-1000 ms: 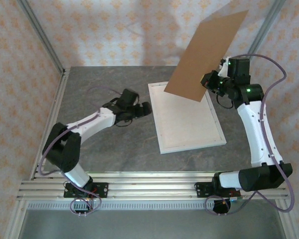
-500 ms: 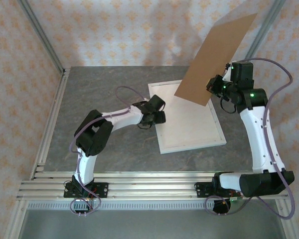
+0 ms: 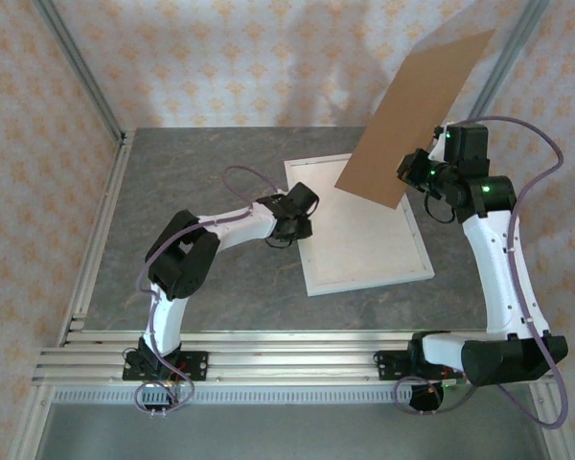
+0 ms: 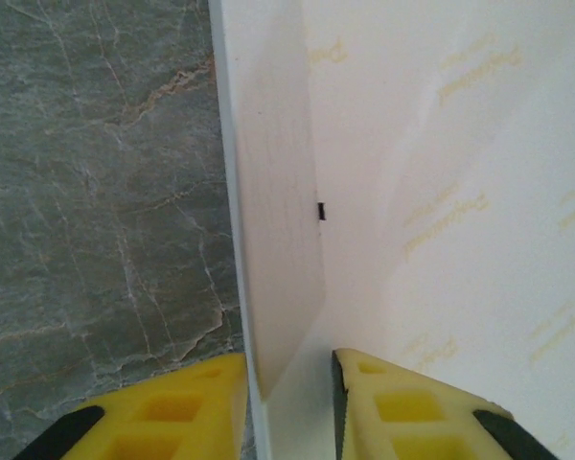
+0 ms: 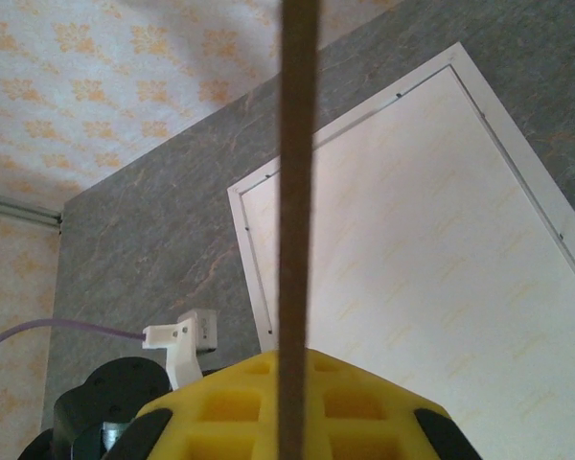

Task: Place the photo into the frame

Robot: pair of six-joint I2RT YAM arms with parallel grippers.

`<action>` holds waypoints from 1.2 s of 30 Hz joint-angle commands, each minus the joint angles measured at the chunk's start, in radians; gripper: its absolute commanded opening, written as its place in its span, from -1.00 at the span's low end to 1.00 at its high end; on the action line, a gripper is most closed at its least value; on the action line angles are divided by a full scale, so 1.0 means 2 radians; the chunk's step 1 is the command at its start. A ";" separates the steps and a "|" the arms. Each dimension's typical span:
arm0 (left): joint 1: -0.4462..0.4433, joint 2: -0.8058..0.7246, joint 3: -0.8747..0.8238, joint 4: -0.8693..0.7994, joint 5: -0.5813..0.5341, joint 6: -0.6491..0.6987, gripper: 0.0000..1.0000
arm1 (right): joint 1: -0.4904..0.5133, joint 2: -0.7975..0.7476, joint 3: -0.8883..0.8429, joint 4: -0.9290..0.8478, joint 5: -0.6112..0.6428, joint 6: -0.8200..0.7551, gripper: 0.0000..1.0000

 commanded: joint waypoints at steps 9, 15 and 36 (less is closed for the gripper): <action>0.094 -0.060 -0.081 -0.031 -0.019 0.051 -0.44 | -0.001 0.006 -0.029 0.080 -0.148 -0.009 -1.00; 0.143 -0.104 -0.104 -0.046 -0.010 0.087 -0.35 | -0.001 0.009 -0.077 0.126 -0.261 0.004 -1.00; 0.266 -0.174 -0.188 0.098 0.190 0.021 0.78 | 0.081 0.045 -0.241 0.245 -0.339 0.015 -1.00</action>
